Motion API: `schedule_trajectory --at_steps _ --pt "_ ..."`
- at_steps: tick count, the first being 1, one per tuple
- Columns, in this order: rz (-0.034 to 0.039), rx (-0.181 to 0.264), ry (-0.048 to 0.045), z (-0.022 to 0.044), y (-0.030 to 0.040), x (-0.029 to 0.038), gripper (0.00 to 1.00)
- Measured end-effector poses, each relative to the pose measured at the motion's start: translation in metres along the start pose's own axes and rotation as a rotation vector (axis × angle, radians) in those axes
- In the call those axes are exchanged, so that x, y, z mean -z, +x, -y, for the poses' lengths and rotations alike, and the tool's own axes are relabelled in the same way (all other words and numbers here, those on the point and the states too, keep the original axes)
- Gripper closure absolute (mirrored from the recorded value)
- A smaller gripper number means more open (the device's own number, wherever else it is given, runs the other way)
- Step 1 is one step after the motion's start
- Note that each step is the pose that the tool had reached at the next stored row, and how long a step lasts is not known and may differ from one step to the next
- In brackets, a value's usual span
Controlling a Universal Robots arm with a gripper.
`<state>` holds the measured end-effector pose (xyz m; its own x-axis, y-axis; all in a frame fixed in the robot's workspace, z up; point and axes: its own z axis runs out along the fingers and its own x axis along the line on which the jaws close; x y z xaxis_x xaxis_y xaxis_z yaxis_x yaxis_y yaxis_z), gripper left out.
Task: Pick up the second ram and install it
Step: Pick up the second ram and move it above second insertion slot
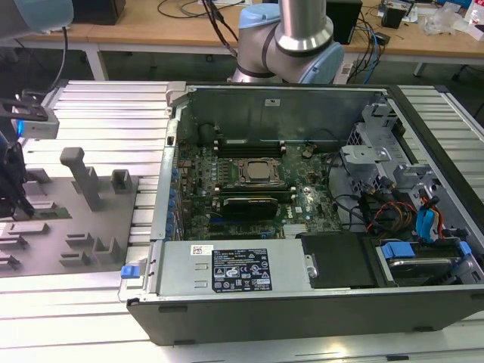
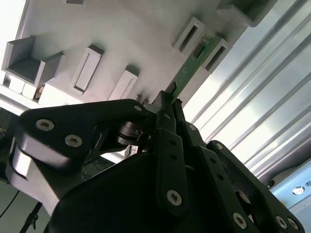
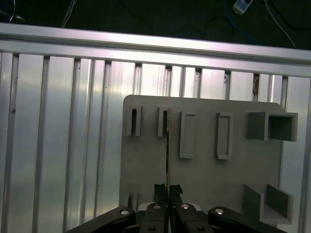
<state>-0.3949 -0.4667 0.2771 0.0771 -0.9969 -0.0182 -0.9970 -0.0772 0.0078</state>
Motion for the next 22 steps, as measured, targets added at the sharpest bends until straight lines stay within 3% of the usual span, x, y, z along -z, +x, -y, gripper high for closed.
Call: schedule_trajectory --at_steps 10,22 --pt "0.0000 0.000 0.0000 -0.0002 -0.0005 0.0283 0.86" --pt "-0.0001 0.000 0.0000 -0.0004 -0.0011 0.0572 0.86"
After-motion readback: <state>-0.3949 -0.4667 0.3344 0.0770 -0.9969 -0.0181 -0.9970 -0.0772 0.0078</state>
